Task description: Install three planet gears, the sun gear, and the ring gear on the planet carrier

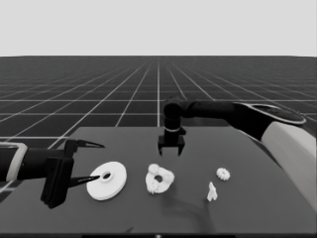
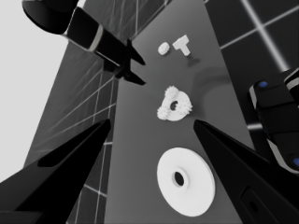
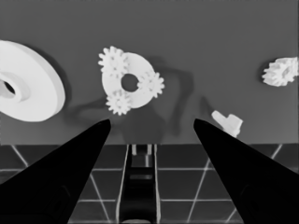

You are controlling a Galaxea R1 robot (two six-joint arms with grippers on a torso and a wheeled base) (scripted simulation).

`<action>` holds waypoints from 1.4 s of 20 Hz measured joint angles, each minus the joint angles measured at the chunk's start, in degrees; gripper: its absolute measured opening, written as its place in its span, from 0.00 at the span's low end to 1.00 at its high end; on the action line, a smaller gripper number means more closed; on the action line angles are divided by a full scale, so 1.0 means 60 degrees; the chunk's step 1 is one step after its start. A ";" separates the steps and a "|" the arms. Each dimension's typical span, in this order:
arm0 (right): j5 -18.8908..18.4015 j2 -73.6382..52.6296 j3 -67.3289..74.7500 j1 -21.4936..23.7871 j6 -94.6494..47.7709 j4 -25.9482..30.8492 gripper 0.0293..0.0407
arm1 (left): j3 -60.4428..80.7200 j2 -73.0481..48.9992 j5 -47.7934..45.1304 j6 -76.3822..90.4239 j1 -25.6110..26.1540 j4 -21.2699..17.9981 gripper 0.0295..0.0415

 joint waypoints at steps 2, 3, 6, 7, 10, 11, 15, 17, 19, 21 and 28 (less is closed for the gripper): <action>-0.0035 -0.1991 0.2033 0.0092 -0.1162 0.0097 0.82 | 0.0000 0.0000 0.0000 0.0000 0.0000 0.0000 0.75; -0.0120 -0.4369 0.2403 0.0155 -0.2562 0.0134 0.81 | 0.0000 0.0000 0.0000 0.0000 0.0000 0.0000 0.75; -0.0295 -0.6021 0.0681 0.0211 -0.5347 0.0083 0.81 | 0.0000 0.0000 0.0000 0.0000 0.0000 0.0000 0.75; -0.0311 -0.6069 0.0375 0.0214 -0.5677 0.0069 0.81 | 0.0000 0.0000 0.0000 0.0000 0.0000 0.0000 0.75; -0.0326 -0.6086 0.0007 0.0213 -0.6060 0.0052 0.81 | 0.0000 0.0000 0.0000 0.0000 0.0000 0.0000 0.75; -0.0328 -0.6084 -0.0032 0.0213 -0.6101 0.0050 0.81 | 0.0000 0.0000 0.0000 0.0000 0.0000 0.0000 0.75; 0.2216 -0.5596 -0.1009 -0.3173 -0.6430 -0.2190 0.81 | 0.0000 0.0000 0.0000 0.0000 0.0000 0.0000 0.75; 0.2460 -0.5405 -0.1386 -0.3449 -0.6561 -0.2320 0.81 | 0.0000 0.0000 0.0000 0.0000 0.0000 0.0000 0.75; 0.2547 -0.5336 -0.1524 -0.3534 -0.6610 -0.2360 0.81 | 0.0000 0.0000 0.0000 0.0000 0.0000 0.0000 0.75; 0.2577 -0.5313 -0.1572 -0.3561 -0.6627 -0.2373 0.81 | 0.0000 0.0000 0.0000 0.0000 0.0000 0.0000 0.75; 0.2592 -0.5303 -0.1595 -0.3565 -0.6635 -0.2381 0.16 | 0.0000 0.0000 0.0000 0.0000 0.0000 0.0000 0.75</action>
